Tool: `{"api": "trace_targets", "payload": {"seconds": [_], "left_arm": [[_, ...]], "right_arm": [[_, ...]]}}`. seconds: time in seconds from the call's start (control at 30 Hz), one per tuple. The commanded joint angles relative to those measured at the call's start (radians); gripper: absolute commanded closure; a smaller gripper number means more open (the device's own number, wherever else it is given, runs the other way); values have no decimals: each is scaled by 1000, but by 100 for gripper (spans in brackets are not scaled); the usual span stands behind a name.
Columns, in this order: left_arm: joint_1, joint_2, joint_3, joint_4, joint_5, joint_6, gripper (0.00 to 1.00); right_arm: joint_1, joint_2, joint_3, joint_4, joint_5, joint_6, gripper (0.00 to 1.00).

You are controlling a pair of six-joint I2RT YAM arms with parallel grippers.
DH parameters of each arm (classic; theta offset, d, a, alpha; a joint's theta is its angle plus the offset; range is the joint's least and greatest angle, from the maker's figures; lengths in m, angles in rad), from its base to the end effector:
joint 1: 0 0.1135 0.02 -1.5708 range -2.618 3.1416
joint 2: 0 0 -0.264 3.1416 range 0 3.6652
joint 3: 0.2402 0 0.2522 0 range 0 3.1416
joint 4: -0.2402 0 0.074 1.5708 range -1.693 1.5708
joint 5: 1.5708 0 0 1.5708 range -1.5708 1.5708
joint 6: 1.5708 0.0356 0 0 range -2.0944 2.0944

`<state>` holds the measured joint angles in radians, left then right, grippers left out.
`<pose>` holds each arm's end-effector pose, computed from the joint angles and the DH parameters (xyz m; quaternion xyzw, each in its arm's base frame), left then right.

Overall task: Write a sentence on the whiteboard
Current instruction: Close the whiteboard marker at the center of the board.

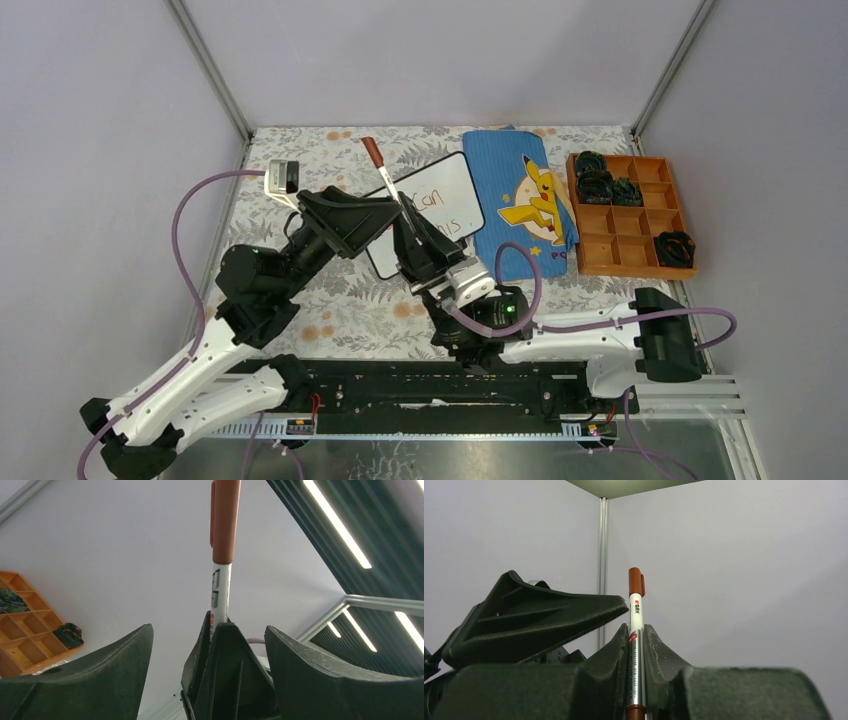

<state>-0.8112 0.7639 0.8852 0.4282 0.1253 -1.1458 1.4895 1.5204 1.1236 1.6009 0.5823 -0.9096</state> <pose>0.1059 -0.1180 0.4424 -0.0274 0.4901 -0.7395 0.4607 0.0433 0.2904 0.4347 -0.0604 0.3264 0.2191 0.9175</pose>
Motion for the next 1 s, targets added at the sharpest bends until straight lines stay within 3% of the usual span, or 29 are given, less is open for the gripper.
{"api": "trace_targets", "payload": {"seconds": [0.0, 0.3, 0.5, 0.73, 0.97], "left_arm": [[-3, -46, 20, -70, -87, 77, 10], [-3, -47, 168, -217, -233, 297, 7], [-3, -26, 164, -146, -168, 323, 10], [-3, 10, 180, -130, -136, 327, 15], [-3, 30, 195, -141, -144, 311, 28]], "right_arm": [[-2, -92, -50, 94, -15, 63, 100], [-3, -279, -199, -179, -89, 290, 100], [-3, -344, -226, -285, -133, 372, 100], [-3, -357, -233, -305, -156, 403, 100], [-3, -355, -232, -303, -145, 407, 100]]}}
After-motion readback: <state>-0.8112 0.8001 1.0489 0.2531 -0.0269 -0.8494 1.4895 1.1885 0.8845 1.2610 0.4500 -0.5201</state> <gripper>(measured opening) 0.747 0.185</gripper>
